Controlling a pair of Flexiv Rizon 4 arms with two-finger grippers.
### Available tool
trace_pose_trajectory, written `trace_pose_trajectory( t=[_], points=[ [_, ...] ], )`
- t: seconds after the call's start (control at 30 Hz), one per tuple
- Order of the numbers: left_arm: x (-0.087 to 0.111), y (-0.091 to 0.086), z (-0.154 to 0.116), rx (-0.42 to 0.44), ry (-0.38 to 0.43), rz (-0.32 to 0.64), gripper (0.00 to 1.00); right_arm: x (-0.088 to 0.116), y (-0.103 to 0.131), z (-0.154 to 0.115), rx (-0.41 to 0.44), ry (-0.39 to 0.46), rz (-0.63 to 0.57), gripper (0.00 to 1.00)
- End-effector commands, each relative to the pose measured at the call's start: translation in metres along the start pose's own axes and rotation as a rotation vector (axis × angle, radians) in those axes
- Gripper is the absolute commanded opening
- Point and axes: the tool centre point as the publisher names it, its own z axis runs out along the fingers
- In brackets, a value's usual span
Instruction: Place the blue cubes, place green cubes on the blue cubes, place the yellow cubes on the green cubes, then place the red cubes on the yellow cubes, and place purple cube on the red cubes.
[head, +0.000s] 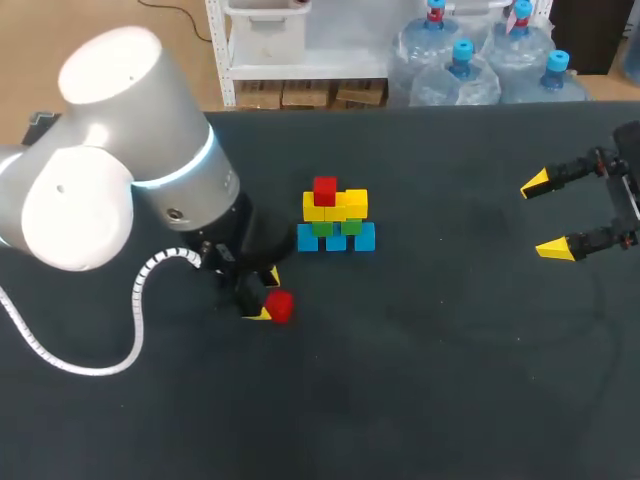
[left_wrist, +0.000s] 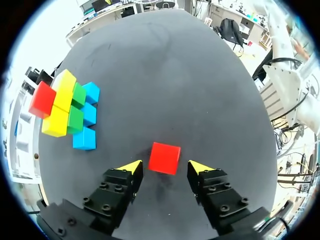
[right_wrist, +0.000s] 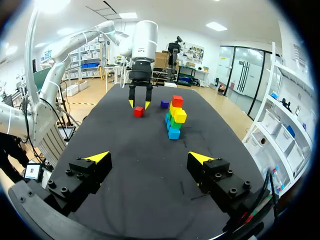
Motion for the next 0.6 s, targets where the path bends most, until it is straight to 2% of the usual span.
trace_pose_trajectory(
  t=[0.03, 0.07, 0.1, 0.37, 0.6],
  points=[
    [0.001, 0.001, 0.001, 0.000, -0.005, 0.004, 0.30, 0.000, 0.000, 0.001, 0.000, -0.001, -0.001, 1.00],
    [0.002, 0.002, 0.001, -0.003, -0.006, 0.003, 0.11, 0.000, 0.000, 0.001, 0.000, -0.001, -0.001, 1.00],
    [0.002, 0.002, 0.001, -0.004, -0.009, 0.001, 0.00, 0.000, 0.000, 0.001, 0.000, -0.001, -0.001, 1.00],
    [0.002, 0.000, -0.003, -0.004, -0.006, -0.002, 0.00, 0.000, 0.000, 0.001, 0.000, -0.001, -0.001, 1.00],
    [-0.008, 0.003, -0.013, -0.023, -0.002, -0.018, 0.00, 0.000, 0.000, 0.001, 0.000, -0.001, -0.001, 1.00]
  ],
)
